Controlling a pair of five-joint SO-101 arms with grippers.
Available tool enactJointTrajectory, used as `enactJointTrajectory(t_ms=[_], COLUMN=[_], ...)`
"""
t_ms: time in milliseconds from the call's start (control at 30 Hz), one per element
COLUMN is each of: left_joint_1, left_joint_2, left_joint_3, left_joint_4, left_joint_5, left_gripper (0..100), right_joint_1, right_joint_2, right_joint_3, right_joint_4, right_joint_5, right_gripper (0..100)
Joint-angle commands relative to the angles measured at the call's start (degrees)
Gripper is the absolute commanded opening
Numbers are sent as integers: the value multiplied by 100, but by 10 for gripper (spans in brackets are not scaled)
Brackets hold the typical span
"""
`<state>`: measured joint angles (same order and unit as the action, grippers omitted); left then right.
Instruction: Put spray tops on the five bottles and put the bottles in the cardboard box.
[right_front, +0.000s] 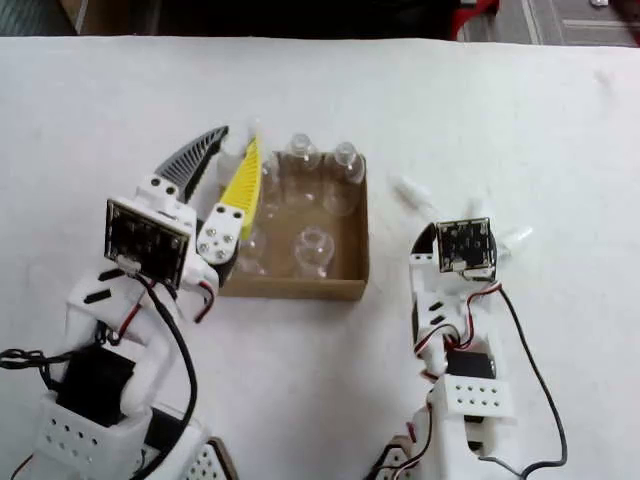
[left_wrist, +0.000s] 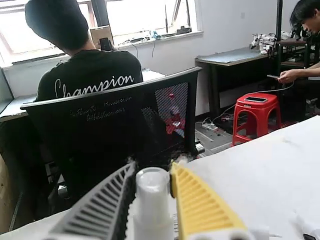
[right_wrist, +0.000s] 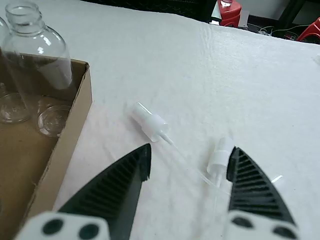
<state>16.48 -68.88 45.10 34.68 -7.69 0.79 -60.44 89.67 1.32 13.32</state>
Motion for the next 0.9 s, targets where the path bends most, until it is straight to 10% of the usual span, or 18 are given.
enactJointTrajectory(t_ms=[0,867], left_joint_1=[75,40], left_joint_2=[13,13], left_joint_3=[-316,448], left_joint_4=[18,-756], left_joint_5=[88,70], left_gripper=[23,23], right_joint_1=[-40,-40], right_joint_2=[-31,-31], right_joint_3=[-26,-26], right_joint_4=[-136,-136], right_joint_5=[53,53], right_gripper=[226,226])
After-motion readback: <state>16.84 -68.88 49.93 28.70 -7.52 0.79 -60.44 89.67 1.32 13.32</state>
